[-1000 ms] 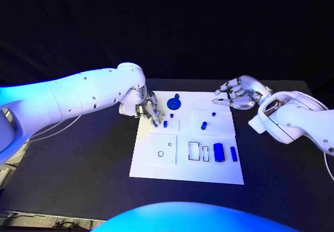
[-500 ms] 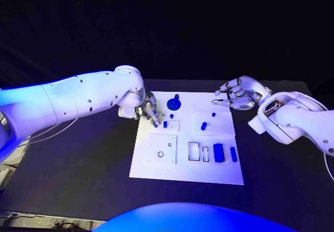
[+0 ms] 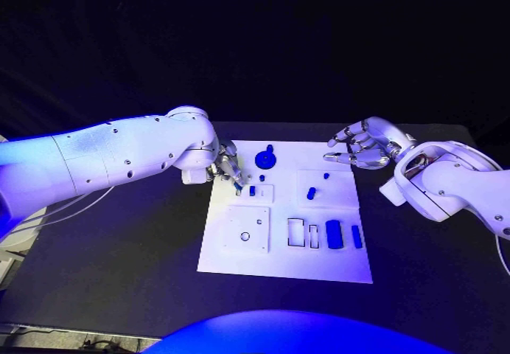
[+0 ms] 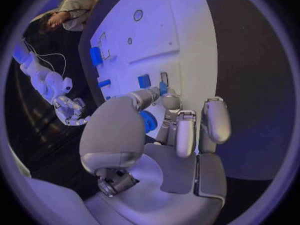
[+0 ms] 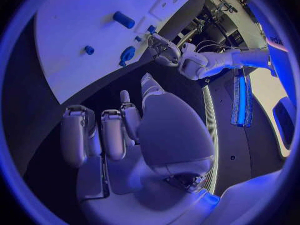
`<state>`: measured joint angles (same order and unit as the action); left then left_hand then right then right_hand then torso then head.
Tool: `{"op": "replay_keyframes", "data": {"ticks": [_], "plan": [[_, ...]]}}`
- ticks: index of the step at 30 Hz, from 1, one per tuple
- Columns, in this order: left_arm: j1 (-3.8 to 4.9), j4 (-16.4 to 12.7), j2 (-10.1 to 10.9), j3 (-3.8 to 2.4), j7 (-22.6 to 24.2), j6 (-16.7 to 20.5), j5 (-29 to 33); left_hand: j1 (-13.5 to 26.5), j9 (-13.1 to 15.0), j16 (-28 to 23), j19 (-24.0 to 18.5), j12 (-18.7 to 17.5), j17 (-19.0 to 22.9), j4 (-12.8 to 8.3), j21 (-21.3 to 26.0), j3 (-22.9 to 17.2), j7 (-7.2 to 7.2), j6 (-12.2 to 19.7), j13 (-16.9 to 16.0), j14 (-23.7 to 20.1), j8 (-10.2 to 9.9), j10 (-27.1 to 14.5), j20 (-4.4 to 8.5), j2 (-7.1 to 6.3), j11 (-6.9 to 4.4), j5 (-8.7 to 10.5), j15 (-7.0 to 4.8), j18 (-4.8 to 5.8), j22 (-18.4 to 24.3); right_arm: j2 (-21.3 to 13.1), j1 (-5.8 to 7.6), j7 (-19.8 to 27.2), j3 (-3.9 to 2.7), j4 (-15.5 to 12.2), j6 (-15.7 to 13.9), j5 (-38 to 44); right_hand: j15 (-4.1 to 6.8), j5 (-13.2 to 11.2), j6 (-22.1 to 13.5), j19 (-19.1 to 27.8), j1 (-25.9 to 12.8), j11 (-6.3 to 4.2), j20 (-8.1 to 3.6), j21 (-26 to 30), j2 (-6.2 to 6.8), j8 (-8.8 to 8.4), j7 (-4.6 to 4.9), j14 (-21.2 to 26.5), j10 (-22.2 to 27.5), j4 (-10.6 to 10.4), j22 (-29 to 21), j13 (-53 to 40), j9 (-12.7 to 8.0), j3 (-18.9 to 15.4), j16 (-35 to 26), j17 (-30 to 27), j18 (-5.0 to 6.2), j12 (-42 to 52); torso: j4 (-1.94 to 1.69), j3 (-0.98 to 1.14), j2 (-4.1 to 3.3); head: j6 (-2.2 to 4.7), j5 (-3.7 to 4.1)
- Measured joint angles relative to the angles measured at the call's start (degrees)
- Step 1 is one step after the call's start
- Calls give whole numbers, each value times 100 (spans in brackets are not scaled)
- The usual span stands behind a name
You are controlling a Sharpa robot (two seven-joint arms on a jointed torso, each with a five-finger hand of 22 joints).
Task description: Assemble the parts on the task board
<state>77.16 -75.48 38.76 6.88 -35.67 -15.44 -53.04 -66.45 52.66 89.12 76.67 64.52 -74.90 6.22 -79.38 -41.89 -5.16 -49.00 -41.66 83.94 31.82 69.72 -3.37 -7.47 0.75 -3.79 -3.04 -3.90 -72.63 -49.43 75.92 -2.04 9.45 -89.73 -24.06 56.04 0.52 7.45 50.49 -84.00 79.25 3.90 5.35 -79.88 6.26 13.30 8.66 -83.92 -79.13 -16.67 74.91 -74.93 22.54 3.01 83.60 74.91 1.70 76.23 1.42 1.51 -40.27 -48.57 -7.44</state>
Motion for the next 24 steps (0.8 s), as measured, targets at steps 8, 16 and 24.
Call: {"op": "replay_keyframes", "data": {"ticks": [8, 16, 24], "plan": [[-30, -177, 106, 15, 13, 216, -77, 0, 4, 0, 0, 0, 0, 0, 0, 0, 0, 0, 6, 0, 0, 0, 0, 0, 0, 1, 0, 0, 0, -19, -7, -3, 2, -9, 5, 0, 0, 0, 0, 0, 0, 0, 0, 0, 0, 0, 0, 0, 0, 0, 0, 0, 0, 0, 0, 0, 0, 0, 0, 2, 4, 16, -5], [-45, -307, 207, 18, 18, 227, -94, -21, 3, 0, 0, 0, -1, 26, 0, -26, 6, -49, 5, 0, -2, 17, 0, -22, -15, 12, 0, 0, -9, -23, -17, -5, 4, -10, 12, 0, 0, 0, 0, 0, 0, 0, 0, 0, 0, 0, 0, 0, 0, 0, -1, 0, 0, 0, 0, -1, 0, 0, 7, 2, 0, 31, -8], [-71, -521, 472, -114, 11, 234, -30, -22, -5, 0, 0, 33, -5, 65, 0, -65, -4, -102, -86, 0, -8, 85, 0, -43, -24, -62, 0, 0, -49, -28, -26, -7, 5, -7, 19, 0, 0, 0, 0, 0, 31, 0, 0, 21, 31, 0, 0, 0, 0, 0, -1, 1, -11, 0, -35, 4, -1, 0, 2, 6, -2, 34, -2]]}}
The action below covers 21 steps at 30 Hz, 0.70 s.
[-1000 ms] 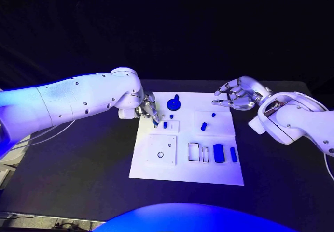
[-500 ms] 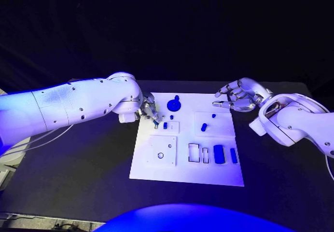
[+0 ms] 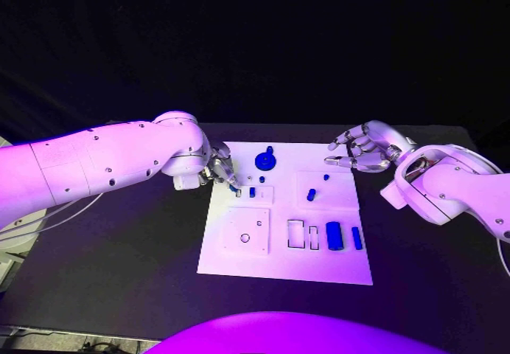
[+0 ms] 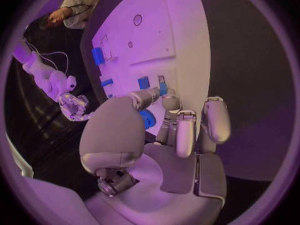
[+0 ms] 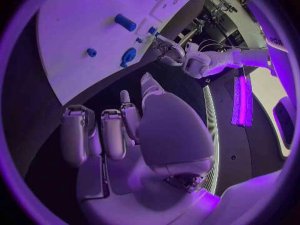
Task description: Assemble the parts on the task board
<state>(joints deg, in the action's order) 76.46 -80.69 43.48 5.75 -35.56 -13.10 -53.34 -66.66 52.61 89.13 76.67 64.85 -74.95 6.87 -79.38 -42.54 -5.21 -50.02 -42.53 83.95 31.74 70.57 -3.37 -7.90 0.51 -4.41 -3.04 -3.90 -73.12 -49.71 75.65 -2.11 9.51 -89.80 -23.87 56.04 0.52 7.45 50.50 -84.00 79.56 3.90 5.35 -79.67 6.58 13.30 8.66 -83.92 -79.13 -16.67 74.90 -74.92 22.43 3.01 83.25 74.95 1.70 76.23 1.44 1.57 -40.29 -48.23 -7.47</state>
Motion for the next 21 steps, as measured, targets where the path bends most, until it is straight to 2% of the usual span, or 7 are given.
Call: {"op": "replay_keyframes", "data": {"ticks": [2, 4, 8, 14, 17, 21], "plan": [[4, -62, 58, -30, -1, 26, 26, 55, 3, 0, 15, 23, 0, 50, -48, -50, 29, -73, -37, 0, 8, 34, 8, -79, -29, -171, 0, 1, -41, 1, -1, 0, 0, 2, 1, 0, 0, 0, 0, 0, 0, 0, 0, 0, 0, 0, 0, 0, 0, 0, 0, 0, 0, 0, 0, 0, 0, 0, -4, 2, 2, 0, 0], [6, -125, 112, -53, -2, 70, 61, 139, 36, 0, 66, 57, 0, 90, -62, -90, 52, -111, -84, 0, 75, 104, 21, -163, -40, -453, 0, 1, -80, 2, -3, 0, 0, 4, 1, 0, 0, 0, 0, 0, 0, 0, 0, 0, 0, 0, 0, 0, 0, 0, 0, 0, 0, 0, 0, 0, 0, 0, -5, 2, 3, 2, -3], [6, -216, 172, -71, -2, 151, 122, 197, 82, 3, 74, 61, 0, 105, -89, -105, 74, -133, -126, 0, 92, 128, 29, -221, -63, -634, 0, 1, -111, 4, -5, 0, 0, 8, 2, 0, 0, 0, 0, 0, 0, 0, 0, 0, 0, 0, 0, 0, 0, 0, 0, 0, 0, 0, 0, 0, 0, 0, -4, 2, 4, 7, -10], [5, -356, 260, -82, 8, 341, 223, 335, 165, 52, 167, 113, 1, 134, -156, -135, 123, -224, -215, 9, 207, 247, 80, -359, -121, -1232, -35, 0, -183, 4, -10, 0, 1, 17, 3, 0, 0, 0, 0, 0, 0, 0, 0, 0, 0, 0, 0, 0, 0, 0, 5, 0, 0, 0, 0, -1, 0, 0, -1, -1, 2, 8, -15], [4, -415, 300, -83, 15, 446, 255, 373, 183, 52, 177, 122, 1, 134, -160, -135, 144, -246, -259, -1, 246, 287, 90, -397, -142, -1394, -45, 0, -184, 4, -14, 0, 1, 20, 3, 0, 0, 0, 0, 0, 0, 0, 0, 0, 0, 0, 0, 0, 0, 0, 5, 0, 0, 0, 0, -1, 0, 0, -1, -1, 1, 8, -19], [2, -494, 330, -76, 31, 582, 254, 403, 203, 52, 187, 122, 1, 150, -195, -151, 154, -256, -277, -1, 246, 298, 100, -426, -152, -1445, -45, 0, -184, 3, -24, 0, 1, 21, 4, 0, 0, 0, 0, 0, 0, 0, 0, 0, 0, 0, 0, 0, 0, 0, 4, 0, 0, 0, 0, -1, 0, 0, -2, -1, 1, 12, -24]]}}
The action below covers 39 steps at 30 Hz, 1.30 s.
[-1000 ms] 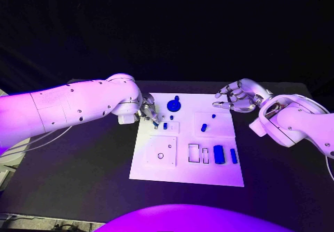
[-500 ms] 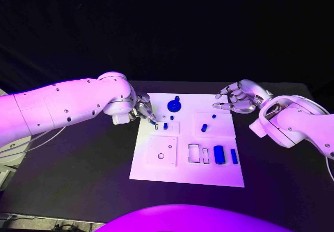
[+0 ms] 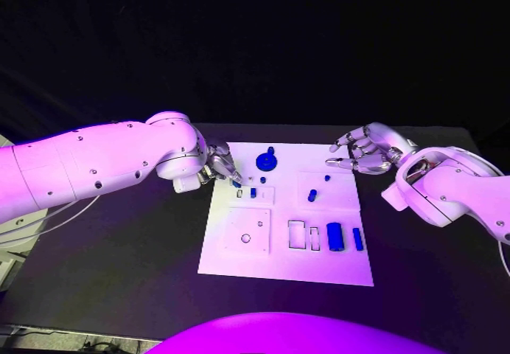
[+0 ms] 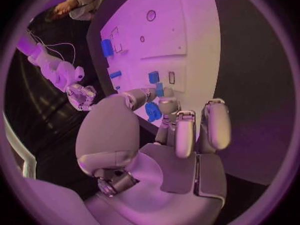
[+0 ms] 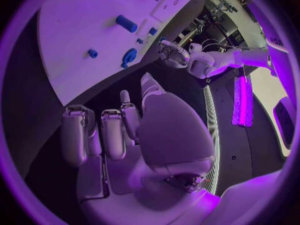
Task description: Assemble the parts on the task board
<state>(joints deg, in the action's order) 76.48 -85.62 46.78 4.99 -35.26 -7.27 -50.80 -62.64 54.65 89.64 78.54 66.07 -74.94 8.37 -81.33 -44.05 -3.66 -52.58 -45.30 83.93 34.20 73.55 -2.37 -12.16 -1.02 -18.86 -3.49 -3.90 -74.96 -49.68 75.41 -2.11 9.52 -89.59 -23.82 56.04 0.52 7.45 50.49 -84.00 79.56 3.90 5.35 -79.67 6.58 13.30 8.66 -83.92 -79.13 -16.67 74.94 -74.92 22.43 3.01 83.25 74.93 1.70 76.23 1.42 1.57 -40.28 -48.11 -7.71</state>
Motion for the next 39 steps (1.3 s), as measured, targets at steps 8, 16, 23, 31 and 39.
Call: {"op": "replay_keyframes", "data": {"ticks": [8, 16, 23, 31, 39], "plan": [[-99, -45, -15, 31, 32, 183, -126, 1, 0, 0, 0, 22, 0, 0, 0, 0, 10, -10, 0, 0, 0, 0, 0, -1, 0, 0, 0, 0, 1, 5, -15, 0, 0, 7, 3, 0, 0, 0, 0, 0, 0, 0, 0, 0, 0, 0, 0, 0, 0, 0, 0, 0, 0, 0, 0, 0, 0, 0, -3, -3, 4, -1, -14], [-172, 69, -146, 41, 40, 103, -404, 18, -2, 0, 0, 22, 1, 0, 0, 0, 10, -10, 25, 20, 23, 0, 0, -18, 1, -23, -19, 0, 1, 8, -29, 1, 0, 10, 5, 0, 0, 0, 0, 0, 0, 0, 0, 0, 0, 0, 0, 0, 0, 0, -1, 0, 0, 0, 0, -1, 0, 0, 4, -8, -1, -1, -26], [-185, 125, -251, 43, 42, -73, -721, 47, -2, 0, -1, 22, 1, -1, 0, 0, 21, -21, 40, 20, 24, 0, 0, -47, 1, -25, -19, 0, 1, 12, -37, 2, 0, 12, 8, 0, 0, 0, 0, 0, 0, 0, 0, 0, 0, 0, 0, 0, 0, 0, -1, 0, 1, 0, 0, -1, 0, 0, 5, -9, -5, 1, -33], [-188, 115, -285, 43, 56, -183, -966, 46, -4, -1, 20, 21, 2, -1, 0, 0, 28, -28, 35, 20, 24, -1, 21, -46, 1, -25, -19, 0, 2, 15, -42, 3, 0, 13, 11, 0, 0, 0, 0, 0, 0, 0, 0, 0, 0, 0, 0, 0, 0, 0, -2, 0, 1, 0, 0, -2, 0, 0, 7, -3, -5, -9, -37], [-199, 67, -280, 43, 77, -242, -1184, 44, -4, -1, 41, 21, 2, -1, 0, 0, 27, -28, 25, 20, 24, -1, 0, -44, 2, -24, -18, 0, 2, 14, -45, 5, 0, 13, 12, 0, 0, 0, 0, 0, 0, 0, 0, 0, 0, 0, 0, 0, 0, 0, -3, 0, 1, 0, 0, -2, 0, 0, 7, 1, -4, -14, -32]]}}
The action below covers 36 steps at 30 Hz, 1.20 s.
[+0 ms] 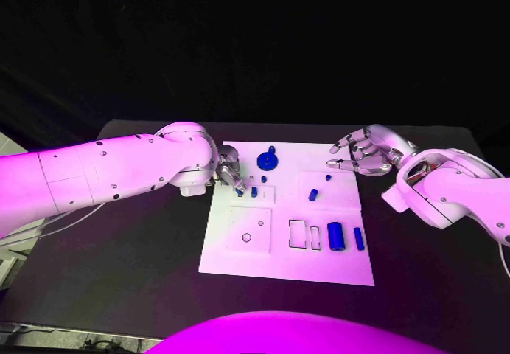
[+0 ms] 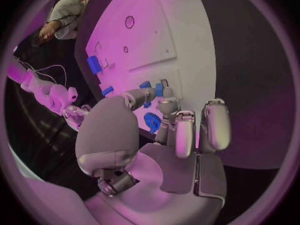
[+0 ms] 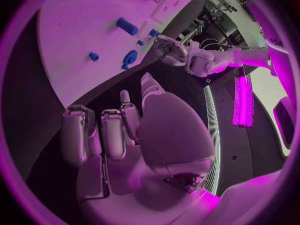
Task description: Assemble the parts on the task board
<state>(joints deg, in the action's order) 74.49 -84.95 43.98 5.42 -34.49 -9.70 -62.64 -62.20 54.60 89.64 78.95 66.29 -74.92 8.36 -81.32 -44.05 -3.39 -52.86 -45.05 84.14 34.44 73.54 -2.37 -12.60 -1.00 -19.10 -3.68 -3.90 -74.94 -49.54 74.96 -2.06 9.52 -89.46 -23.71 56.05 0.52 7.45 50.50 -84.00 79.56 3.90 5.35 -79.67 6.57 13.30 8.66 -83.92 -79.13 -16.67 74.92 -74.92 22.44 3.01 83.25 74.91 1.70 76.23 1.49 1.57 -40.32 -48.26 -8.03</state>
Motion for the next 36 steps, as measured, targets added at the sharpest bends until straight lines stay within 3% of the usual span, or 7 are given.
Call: {"op": "replay_keyframes", "data": {"ticks": [36], "plan": [[-18, 20, -35, 7, 28, -192, -329, -20, 8, 0, -1, 0, 1, -1, 0, 1, -12, 12, 2, 0, 7, -1, 0, 20, 2, -17, 1, 0, 1, -3, -2, 1, 0, -6, 2, 0, 0, 0, 0, 0, 0, 0, 0, 0, 0, 0, 0, 0, 0, 0, -2, 0, -5, 0, 0, -1, 0, 0, -3, -2, -2, -50, -2]]}}
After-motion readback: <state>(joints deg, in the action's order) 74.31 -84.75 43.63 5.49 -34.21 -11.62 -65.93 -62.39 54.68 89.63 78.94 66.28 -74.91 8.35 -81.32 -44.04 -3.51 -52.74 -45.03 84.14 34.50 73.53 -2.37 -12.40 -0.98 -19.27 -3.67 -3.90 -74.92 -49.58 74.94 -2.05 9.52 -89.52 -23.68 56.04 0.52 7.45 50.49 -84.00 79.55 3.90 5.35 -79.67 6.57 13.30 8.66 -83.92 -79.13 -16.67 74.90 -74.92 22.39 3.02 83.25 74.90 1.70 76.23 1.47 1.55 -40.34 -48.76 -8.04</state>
